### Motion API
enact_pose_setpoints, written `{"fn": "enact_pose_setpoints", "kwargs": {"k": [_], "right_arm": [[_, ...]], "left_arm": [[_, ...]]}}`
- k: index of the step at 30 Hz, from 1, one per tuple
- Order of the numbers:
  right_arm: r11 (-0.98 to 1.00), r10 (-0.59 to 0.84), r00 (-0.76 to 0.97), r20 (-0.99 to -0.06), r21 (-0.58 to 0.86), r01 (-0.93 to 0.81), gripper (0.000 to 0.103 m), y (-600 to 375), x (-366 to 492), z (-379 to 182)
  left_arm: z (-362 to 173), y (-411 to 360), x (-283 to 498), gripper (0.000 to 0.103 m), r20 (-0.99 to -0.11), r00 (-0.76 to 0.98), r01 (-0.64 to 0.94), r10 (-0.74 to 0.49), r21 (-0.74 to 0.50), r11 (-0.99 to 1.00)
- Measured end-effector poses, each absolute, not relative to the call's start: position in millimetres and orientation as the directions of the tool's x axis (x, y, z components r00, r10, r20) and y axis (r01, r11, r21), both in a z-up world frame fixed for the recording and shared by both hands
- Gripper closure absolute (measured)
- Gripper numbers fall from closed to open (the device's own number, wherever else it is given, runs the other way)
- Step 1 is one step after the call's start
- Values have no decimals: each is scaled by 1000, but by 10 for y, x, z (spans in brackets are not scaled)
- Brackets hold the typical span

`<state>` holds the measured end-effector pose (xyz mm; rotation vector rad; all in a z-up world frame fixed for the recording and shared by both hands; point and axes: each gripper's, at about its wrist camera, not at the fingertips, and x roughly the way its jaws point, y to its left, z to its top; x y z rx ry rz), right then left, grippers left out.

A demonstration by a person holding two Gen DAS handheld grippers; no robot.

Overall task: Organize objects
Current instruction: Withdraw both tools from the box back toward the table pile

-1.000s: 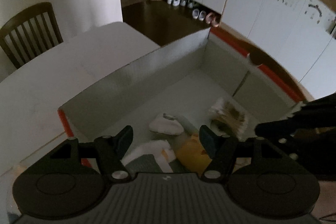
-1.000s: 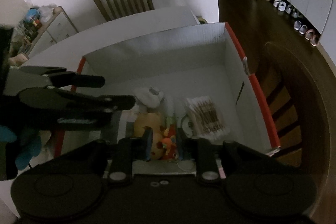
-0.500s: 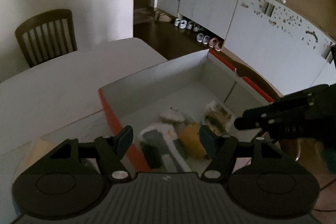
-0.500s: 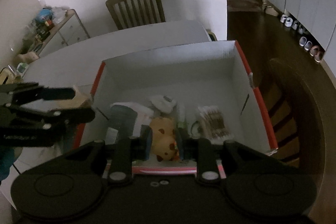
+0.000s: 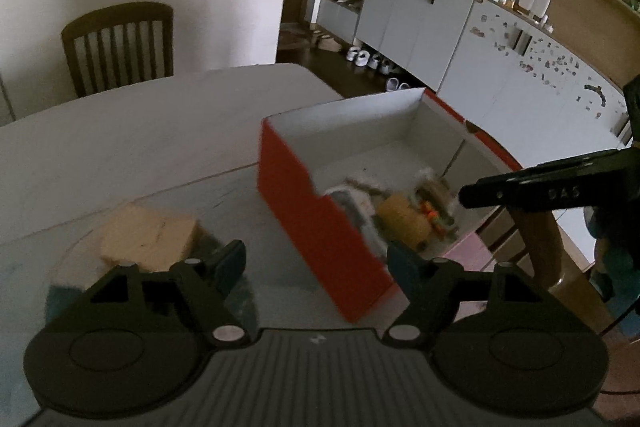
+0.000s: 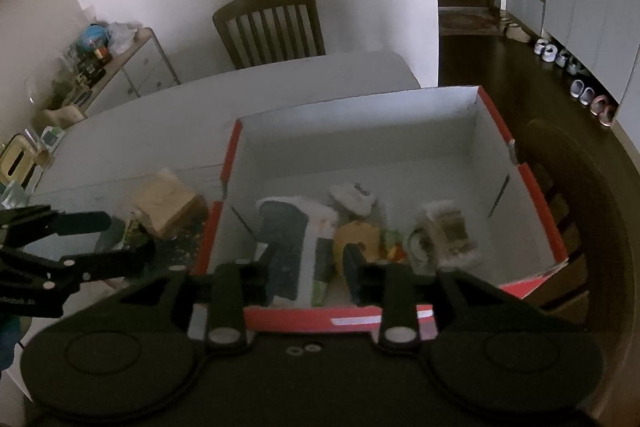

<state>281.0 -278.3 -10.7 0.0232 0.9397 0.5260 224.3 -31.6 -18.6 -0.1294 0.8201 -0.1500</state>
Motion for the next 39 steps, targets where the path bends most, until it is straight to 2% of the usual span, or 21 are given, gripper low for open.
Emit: {"fn": "enact_pose_setpoints", "kwargs": {"k": [2,4,7,9,14,17,21,25,33,39], "right_arm": [[878,433,484,-761,234,-418,57,-2714,2752,-102],[880,431,490,-757,233,-414,55,-2649,2704,-92],[884,425,493,-759,232,-405,51,-2535,2646,-99],[886,424,494,-759,232,-402,44,-2458,2601,-101],[885,424,494,-759,229,-406,39,-2217,2475,-109],[884,428,488,-761,240,-402,29,-2079,2421,-138],[881,431,478,-765,243,-406,26,-1860,2346,-179],[877,431,464,-774,239,-417,23,-1620,2277,-212],[870,432,432,-792,240,-430,17,-1164,2204,-282],[865,434,369,-822,266,-425,16,-786,2301,-448]], "left_arm": [[-187,-184,2162,26,-718,672,76,-182,-177,981],[-208,-49,2080,21,-719,670,72,-181,-180,981],[-245,125,1957,21,-723,670,69,-170,-168,983],[-282,236,1886,21,-729,664,65,-165,-163,984],[-425,522,1748,20,-751,639,65,-166,-163,985],[-499,690,1688,20,-761,623,61,-178,-179,982],[-574,829,1636,17,-767,614,79,-186,-175,981],[-677,914,1613,2,-769,606,99,-205,-182,978],[-891,1046,1591,0,-764,600,117,-237,-209,971],[-1079,1040,1578,0,-767,610,159,-201,-131,979]]}}
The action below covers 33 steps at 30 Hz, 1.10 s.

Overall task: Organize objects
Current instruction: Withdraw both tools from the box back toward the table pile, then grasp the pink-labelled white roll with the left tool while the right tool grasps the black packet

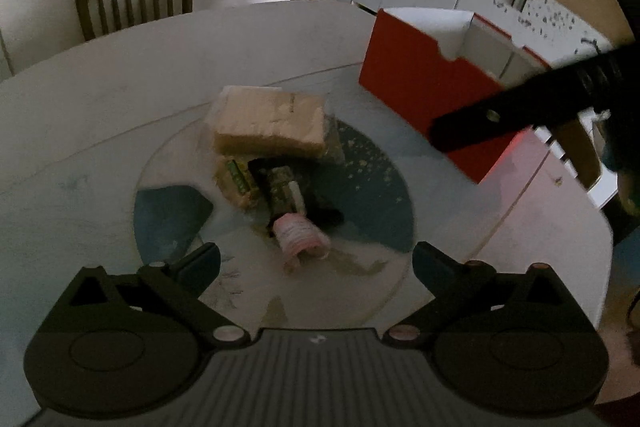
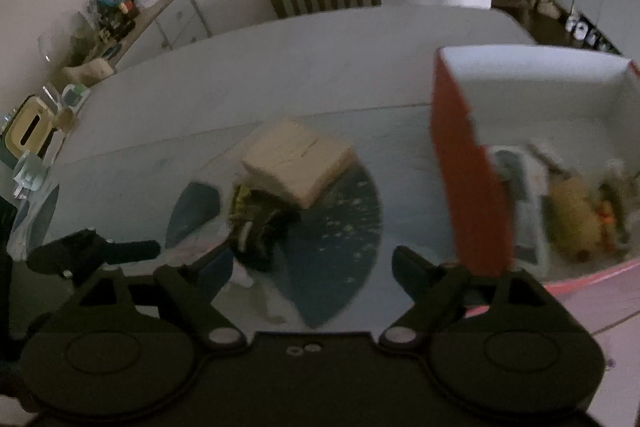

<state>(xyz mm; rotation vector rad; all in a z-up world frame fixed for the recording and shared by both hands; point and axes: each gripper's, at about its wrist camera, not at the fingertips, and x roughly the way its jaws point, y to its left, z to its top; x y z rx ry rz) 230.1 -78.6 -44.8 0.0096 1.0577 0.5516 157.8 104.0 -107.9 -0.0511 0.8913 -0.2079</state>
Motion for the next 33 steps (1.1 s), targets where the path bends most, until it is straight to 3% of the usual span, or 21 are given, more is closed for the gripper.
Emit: {"fn": "enact_pose_setpoints", "kwargs": {"k": [6,22,30,33], "right_arm": [[861,442,295,-847,309,-404,16,-424,2437,-624],[884,361,208,-909,263,-385,17,144,2709,-982],[884,338,177,-924,247,-396,21,217,2734,-1072],[881,341,164,-926,253,-401,25,220,2732,-1083]], "left_arm": [[-1235,1042,1568,0,-754,630,185,-185,-85,979],[-1416,1014,1716,1,-747,646,202,-155,-28,979],[-1479,906,1733,2,-740,647,260,-182,-11,965],[-1501,890,1749,7,-739,649,266,-182,-3,964]]}}
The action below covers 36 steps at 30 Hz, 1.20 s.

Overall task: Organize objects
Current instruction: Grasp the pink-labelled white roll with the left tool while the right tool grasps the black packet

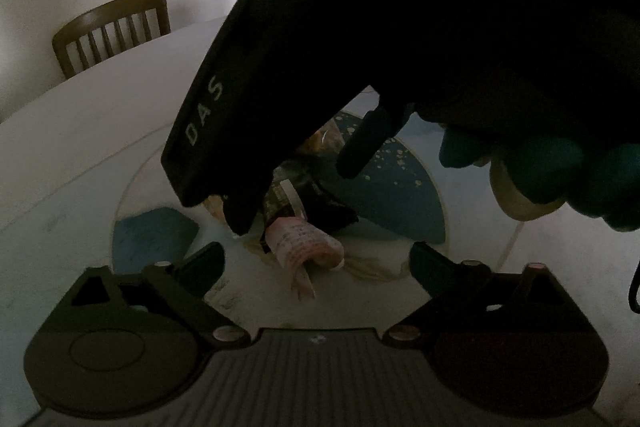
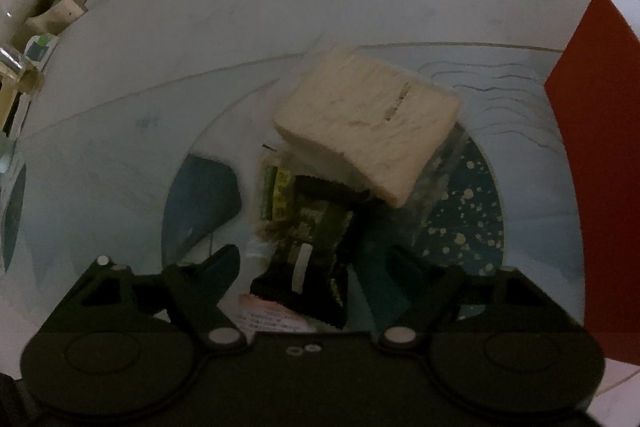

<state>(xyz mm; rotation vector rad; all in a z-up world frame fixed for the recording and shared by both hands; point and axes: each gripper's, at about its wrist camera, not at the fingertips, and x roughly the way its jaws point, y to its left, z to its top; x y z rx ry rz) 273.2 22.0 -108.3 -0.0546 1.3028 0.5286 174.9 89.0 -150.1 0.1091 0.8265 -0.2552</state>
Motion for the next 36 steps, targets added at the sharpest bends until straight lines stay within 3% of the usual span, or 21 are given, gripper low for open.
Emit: {"fn": "enact_pose_setpoints", "kwargs": {"k": [4,9,15,18,26,31,36], "right_arm": [[877,340,151,-928,254,-408,29,221,2730,-1089],[879,342,133,-930,266,-397,45,196,2735,-1117],[878,380,121,-917,316,-359,57,79,2737,-1102],[884,386,127,-914,327,-335,60,-14,2736,-1080],[891,406,134,-904,359,-277,63,-329,2728,-1013],[893,413,144,-899,370,-255,64,-419,2788,-1063],[889,434,147,-889,396,-229,64,-639,2706,-1031]], "left_arm": [[-1531,868,1751,20,-740,651,274,-170,20,961],[-1542,864,1754,21,-740,653,268,-158,31,963],[-1564,842,1751,22,-740,654,269,-158,33,963],[-1588,823,1748,33,-745,648,273,-160,31,962],[-1636,786,1746,45,-744,648,285,-163,39,958],[-1611,809,1773,66,-743,646,315,-178,48,948],[-1602,816,1804,71,-745,644,314,-173,50,948]]}}
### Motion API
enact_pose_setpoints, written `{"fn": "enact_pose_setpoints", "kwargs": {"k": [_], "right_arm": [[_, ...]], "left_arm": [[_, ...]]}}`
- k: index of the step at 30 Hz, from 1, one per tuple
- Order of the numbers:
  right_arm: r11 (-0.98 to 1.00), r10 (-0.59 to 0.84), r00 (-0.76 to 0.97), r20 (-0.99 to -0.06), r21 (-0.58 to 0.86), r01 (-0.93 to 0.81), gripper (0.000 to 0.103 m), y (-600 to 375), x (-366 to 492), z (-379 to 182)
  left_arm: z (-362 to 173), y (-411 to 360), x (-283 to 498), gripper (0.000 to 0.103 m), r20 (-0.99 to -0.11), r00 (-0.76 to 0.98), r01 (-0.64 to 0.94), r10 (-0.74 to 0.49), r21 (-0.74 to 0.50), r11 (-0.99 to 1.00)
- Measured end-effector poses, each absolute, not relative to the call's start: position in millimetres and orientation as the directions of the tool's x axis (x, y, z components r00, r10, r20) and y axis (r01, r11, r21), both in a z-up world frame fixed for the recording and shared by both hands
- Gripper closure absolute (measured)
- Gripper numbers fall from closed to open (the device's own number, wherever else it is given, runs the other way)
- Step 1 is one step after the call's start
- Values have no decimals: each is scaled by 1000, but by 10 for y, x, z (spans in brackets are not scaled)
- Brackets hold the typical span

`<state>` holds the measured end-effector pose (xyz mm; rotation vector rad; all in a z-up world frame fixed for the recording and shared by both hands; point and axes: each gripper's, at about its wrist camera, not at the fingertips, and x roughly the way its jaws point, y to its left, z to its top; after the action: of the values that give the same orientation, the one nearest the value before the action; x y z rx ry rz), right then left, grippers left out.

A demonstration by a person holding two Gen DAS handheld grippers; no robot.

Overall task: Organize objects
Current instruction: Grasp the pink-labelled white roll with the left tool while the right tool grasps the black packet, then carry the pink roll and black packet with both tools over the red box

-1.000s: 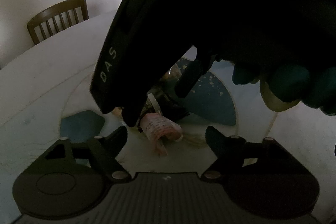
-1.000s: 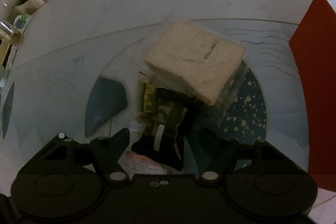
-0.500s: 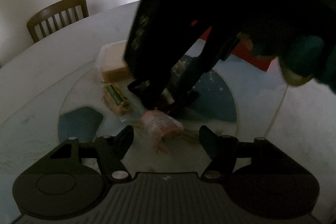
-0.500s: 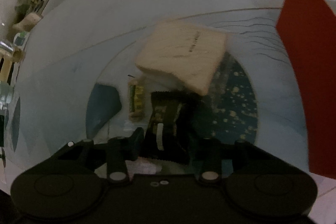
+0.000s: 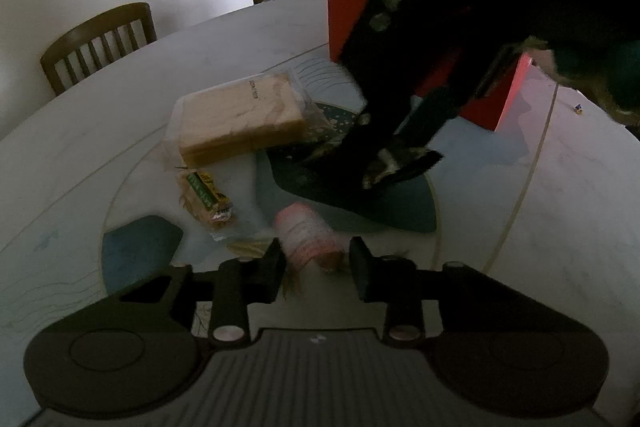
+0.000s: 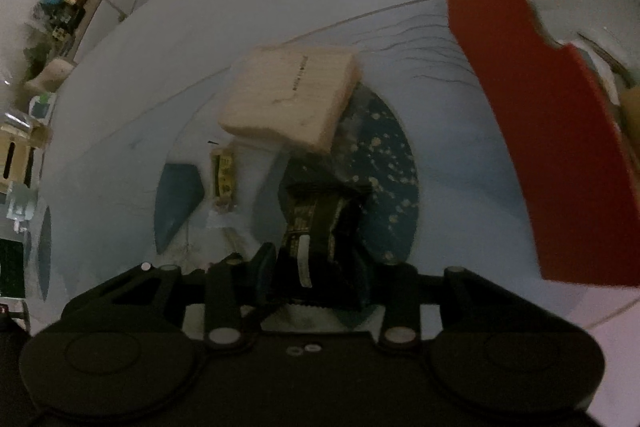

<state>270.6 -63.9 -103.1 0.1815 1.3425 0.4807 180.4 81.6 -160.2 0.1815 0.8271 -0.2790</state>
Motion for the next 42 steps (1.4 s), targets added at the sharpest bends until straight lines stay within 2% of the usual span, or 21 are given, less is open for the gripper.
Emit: {"fn": "enact_pose_setpoints", "kwargs": {"k": [7,17,30,42], "right_arm": [[878,459,159,-874,418,-232,64,-857,2550,-895],[857,498,183,-848,448,-254,65,-1148,2361,-592],[834,539,237,-808,473,-284,66,-1684,2313,-162],[840,539,302,-786,475,-264,66,-2323,2622,-24]], "left_arm": [[-1520,776,1761,74,-757,635,298,-155,55,953],[-1417,817,1707,75,-768,621,235,-156,-8,972],[-924,622,1594,75,-730,655,204,-193,-75,976],[-493,105,1827,75,-692,693,239,-204,-46,970]]}}
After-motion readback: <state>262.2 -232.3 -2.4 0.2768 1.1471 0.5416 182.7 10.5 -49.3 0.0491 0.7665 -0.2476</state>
